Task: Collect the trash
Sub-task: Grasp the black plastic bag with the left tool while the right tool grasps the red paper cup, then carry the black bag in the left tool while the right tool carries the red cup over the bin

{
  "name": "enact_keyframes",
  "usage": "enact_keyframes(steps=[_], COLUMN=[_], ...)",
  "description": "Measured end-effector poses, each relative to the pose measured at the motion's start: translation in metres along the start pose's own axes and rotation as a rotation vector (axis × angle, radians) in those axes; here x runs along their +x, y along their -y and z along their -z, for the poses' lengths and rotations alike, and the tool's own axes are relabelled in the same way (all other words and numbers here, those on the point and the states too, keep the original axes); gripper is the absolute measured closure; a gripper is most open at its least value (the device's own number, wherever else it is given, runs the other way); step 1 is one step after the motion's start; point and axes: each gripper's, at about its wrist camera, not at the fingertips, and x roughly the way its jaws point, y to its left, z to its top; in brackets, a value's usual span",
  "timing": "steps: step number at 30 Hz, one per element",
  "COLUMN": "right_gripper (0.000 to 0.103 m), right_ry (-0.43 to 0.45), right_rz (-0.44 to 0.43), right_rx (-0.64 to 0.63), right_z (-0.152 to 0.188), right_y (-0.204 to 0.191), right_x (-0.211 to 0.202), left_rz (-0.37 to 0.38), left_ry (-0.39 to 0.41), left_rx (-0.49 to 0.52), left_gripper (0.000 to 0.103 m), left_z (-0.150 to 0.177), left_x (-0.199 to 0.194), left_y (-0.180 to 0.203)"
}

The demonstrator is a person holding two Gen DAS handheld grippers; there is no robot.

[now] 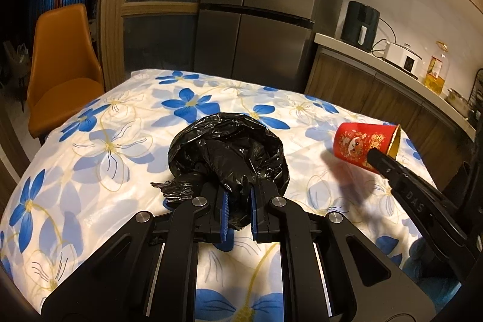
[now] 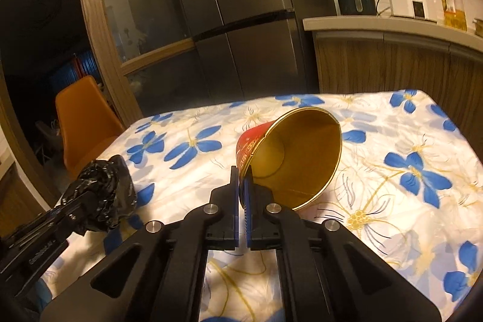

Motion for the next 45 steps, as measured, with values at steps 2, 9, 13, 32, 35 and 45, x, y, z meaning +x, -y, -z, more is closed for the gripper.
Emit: enact_keyframes(steps=[2, 9, 13, 32, 35, 45], right_gripper=[0.099, 0.099, 0.099, 0.1, 0.1, 0.1], right_ry=[0.016, 0.068, 0.093, 0.212, 0.23, 0.295], right_rz=[0.0, 0.005, 0.014, 0.153, 0.184, 0.339], right_rx=[-0.01, -0.018, -0.02, 0.019, 0.033, 0.091], right_z=[-0.002, -0.007, -0.008, -0.006, -0.003, -0.002], right_y=[-0.002, 0.001, 0.006, 0.072, 0.087, 0.157], right_x=[-0.009, -0.049, -0.073, -0.175, -0.189, -0.24], left_rz=[0.004, 0.025, 0.044, 0.202, 0.239, 0.407], left_ry=[0.003, 0.027, 0.042, 0.07, 0.073, 0.091], left_rx=[0.006, 0.028, 0.044, 0.159, 0.184, 0.276], left_gripper=[0.093, 0.093, 0.093, 0.093, 0.093, 0.093], left_z=[0.0, -0.001, -0.001, 0.011, 0.013, 0.024], left_x=[-0.003, -0.02, -0.032, -0.065, -0.069, -0.079], left_y=[0.004, 0.024, 0.039, 0.144, 0.166, 0.256])
